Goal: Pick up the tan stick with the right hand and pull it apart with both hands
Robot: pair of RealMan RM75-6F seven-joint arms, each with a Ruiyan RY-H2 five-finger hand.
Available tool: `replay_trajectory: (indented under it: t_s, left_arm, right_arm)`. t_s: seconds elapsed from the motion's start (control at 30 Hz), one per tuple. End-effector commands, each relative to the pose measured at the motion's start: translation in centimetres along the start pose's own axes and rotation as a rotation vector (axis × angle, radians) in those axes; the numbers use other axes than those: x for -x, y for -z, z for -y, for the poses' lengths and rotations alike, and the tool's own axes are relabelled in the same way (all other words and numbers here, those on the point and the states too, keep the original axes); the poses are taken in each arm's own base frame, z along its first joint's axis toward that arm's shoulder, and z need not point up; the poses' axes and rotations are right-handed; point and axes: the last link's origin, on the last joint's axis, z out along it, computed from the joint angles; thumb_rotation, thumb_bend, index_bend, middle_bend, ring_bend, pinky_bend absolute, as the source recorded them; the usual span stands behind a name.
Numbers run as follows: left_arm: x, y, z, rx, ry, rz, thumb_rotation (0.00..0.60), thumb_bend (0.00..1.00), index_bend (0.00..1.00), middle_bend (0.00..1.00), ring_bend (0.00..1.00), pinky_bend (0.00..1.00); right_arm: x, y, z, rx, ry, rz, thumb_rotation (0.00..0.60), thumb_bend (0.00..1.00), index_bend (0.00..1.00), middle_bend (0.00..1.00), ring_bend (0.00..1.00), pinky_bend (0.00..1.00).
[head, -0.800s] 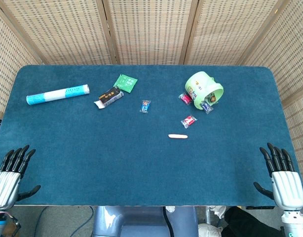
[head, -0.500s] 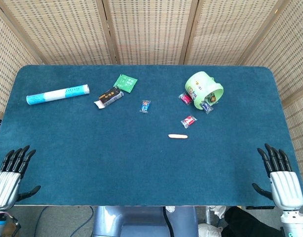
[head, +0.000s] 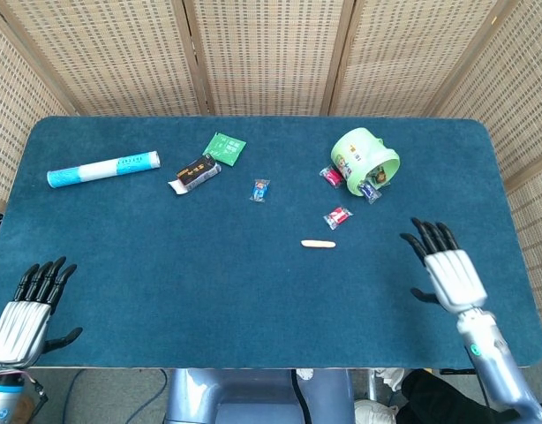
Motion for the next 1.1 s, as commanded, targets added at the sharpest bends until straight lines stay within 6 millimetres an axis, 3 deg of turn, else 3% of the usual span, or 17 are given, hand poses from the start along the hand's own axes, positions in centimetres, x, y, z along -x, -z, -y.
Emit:
replay_trajectory:
  t_s: [0.03, 0.13, 0.3, 0.5, 0.8, 1.1]
  left_arm:
    - [0.4, -0.6, 0.2, -0.016, -0.009, 0.005, 0.6, 0.0, 0.0, 0.0, 0.0, 0.0]
    - [0.7, -1.2, 0.4, -0.034, -0.019, 0.015, 0.6, 0.0, 0.0, 0.0, 0.0, 0.0]
    - [1.3, -1.9, 0.6, -0.06, -0.034, 0.031, 0.6, 0.0, 0.0, 0.0, 0.0, 0.0]
    - [1.9, -2.4, 0.9, -0.085, -0.042, 0.049, 0.6, 0.0, 0.0, 0.0, 0.0, 0.0]
    - [2.1, -2.4, 0.9, -0.095, -0.048, 0.053, 0.6, 0.0, 0.0, 0.0, 0.0, 0.0]
    - [2.2, -2.7, 0.8, -0.101, -0.042, 0.06, 0.6, 0.0, 0.0, 0.0, 0.0, 0.0]
  right_arm:
    - [-0.2, -5.7, 4.0, -0.08, -0.076, 0.082, 0.6, 0.18, 0.3, 0.0, 0.0, 0.0]
    - [1.1, -8.5, 6.3, -0.107, -0.159, 0.136, 0.6, 0.28, 0.36, 0.0, 0.0, 0.0]
    - [3.7, -12.3, 8.7, -0.092, -0.195, 0.176, 0.6, 0.37, 0.37, 0.0, 0.0, 0.0]
    - [6.6, -15.0, 9.6, -0.046, -0.168, 0.226, 0.6, 0.44, 0.39, 0.0, 0.0, 0.0]
    - [9.8, -16.2, 9.1, 0.009, -0.128, 0.268, 0.6, 0.47, 0.4, 0.0, 0.0, 0.0]
    - [11.0, -16.5, 9.5, 0.003, -0.137, 0.257, 0.6, 0.5, 0.43, 0.01, 0.0, 0.0]
